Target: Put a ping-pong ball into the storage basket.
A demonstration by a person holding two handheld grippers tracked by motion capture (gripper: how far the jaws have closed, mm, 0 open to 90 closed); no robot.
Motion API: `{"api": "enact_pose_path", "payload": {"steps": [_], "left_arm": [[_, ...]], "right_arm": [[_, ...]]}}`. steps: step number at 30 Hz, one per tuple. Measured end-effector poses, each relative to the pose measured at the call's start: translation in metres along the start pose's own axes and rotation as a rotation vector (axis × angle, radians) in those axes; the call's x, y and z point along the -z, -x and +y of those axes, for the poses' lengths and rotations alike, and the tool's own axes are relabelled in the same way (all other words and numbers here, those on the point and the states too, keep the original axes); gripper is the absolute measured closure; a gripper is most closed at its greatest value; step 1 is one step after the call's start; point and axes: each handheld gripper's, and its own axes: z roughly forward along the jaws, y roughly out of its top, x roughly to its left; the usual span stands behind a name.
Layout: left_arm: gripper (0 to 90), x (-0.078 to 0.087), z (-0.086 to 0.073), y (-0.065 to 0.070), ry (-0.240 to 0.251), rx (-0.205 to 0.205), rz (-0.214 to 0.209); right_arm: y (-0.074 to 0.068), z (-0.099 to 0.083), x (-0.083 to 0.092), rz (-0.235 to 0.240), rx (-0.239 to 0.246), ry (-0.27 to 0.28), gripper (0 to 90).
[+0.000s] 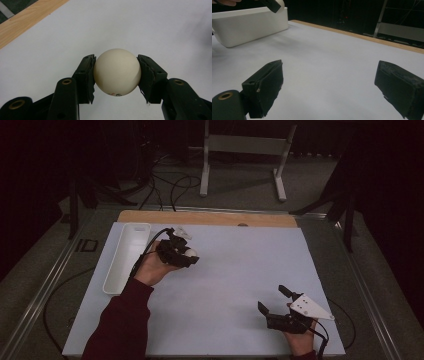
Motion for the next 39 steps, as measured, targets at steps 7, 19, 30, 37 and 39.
{"api": "enact_pose_path", "payload": {"steps": [7, 19, 30, 37, 39], "left_arm": [[51.2, 0.0024, -0.002, -0.0013, -0.005, -0.008, -0.001], [51.2, 0.0053, -0.0046, -0.0017, -0.006, -0.017, -0.005], [51.2, 0.0073, -0.0061, -0.0028, -0.011, -0.023, -0.005], [51.2, 0.0089, -0.0076, -0.0034, -0.012, -0.022, -0.004], [51.2, 0.0091, -0.0084, -0.0033, -0.012, -0.022, -0.004]], "right_arm": [[0.0, 0.0, -0.0001, 0.0, -0.001, 0.0, 8.1], [0.0002, -0.0001, -0.0002, -0.002, -0.001, 0.0, 8.1], [0.0002, 0.0, 0.0, -0.003, -0.001, 0.001, 8.1], [0.0002, -0.0001, -0.0001, -0.004, -0.001, 0.0, 8.1], [0.0002, -0.0001, -0.0001, -0.004, -0.001, 0.0, 8.1]]}}
